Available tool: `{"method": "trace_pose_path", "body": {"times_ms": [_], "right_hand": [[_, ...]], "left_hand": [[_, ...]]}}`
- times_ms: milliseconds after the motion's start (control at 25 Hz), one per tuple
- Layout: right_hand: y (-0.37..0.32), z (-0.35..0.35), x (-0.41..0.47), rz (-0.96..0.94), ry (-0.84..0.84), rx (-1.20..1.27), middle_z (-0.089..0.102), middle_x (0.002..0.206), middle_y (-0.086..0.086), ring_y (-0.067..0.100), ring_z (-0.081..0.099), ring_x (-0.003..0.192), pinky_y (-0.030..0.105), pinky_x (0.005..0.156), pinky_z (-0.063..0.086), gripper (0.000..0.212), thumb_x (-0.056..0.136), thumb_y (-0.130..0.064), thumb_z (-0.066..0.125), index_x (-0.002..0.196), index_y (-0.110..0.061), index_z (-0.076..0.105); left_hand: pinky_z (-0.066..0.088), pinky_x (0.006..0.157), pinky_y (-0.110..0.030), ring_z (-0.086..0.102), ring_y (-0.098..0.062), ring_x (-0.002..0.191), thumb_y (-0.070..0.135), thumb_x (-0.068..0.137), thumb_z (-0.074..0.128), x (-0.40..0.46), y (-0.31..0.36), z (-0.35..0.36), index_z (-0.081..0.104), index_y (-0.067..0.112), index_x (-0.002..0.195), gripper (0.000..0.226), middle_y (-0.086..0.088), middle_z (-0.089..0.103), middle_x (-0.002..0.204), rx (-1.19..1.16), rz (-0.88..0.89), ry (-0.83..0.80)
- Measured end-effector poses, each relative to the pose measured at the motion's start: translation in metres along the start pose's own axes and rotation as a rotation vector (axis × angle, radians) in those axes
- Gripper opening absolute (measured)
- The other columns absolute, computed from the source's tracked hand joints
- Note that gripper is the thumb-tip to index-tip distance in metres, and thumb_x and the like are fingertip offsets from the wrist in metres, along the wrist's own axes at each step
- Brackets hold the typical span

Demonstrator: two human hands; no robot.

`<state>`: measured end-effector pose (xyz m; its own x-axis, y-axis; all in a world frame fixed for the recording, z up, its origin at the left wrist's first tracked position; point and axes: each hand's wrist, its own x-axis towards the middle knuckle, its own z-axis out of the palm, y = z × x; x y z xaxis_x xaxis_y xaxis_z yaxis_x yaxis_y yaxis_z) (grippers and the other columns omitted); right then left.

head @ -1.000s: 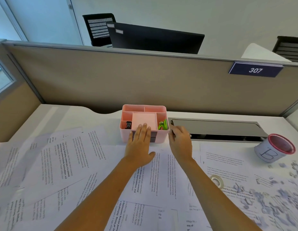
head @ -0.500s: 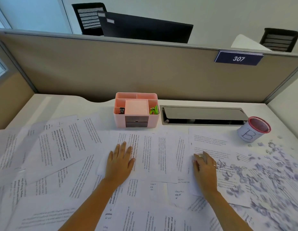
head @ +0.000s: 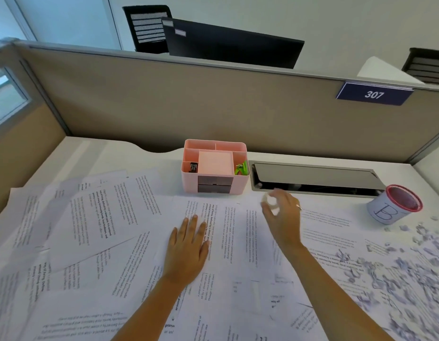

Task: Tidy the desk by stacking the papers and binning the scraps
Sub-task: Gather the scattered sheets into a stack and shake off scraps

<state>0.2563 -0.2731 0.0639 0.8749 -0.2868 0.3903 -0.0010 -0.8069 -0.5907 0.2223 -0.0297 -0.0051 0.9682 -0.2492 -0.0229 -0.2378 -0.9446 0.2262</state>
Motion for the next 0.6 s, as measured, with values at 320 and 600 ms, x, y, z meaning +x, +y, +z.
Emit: {"method": "trace_pose_path", "body": {"times_ms": [320, 600], "right_hand": [[-0.103, 0.078, 0.098, -0.136, -0.240, 0.063, 0.066, 0.106, 0.004, 0.023, 0.053, 0.103, 0.029, 0.085, 0.038, 0.010, 0.084, -0.021, 0.069, 0.086, -0.011, 0.067], [-0.112, 0.113, 0.118, -0.104, -0.365, 0.054, 0.064, 0.108, 0.007, 0.024, 0.056, 0.101, 0.030, 0.089, 0.044, 0.011, 0.086, -0.020, 0.068, 0.088, -0.009, 0.068]], "left_hand": [[0.033, 0.108, -0.048, 0.038, -0.030, 0.137, 0.046, 0.096, 0.025, 0.000, 0.000, -0.001, 0.042, 0.019, 0.143, 0.057, -0.006, 0.039, 0.151, 0.032, -0.013, 0.006], [0.023, 0.116, -0.049, 0.039, -0.028, 0.137, 0.047, 0.097, 0.024, 0.000, -0.002, 0.005, 0.043, 0.023, 0.143, 0.056, -0.003, 0.038, 0.151, 0.056, -0.025, 0.008]]}}
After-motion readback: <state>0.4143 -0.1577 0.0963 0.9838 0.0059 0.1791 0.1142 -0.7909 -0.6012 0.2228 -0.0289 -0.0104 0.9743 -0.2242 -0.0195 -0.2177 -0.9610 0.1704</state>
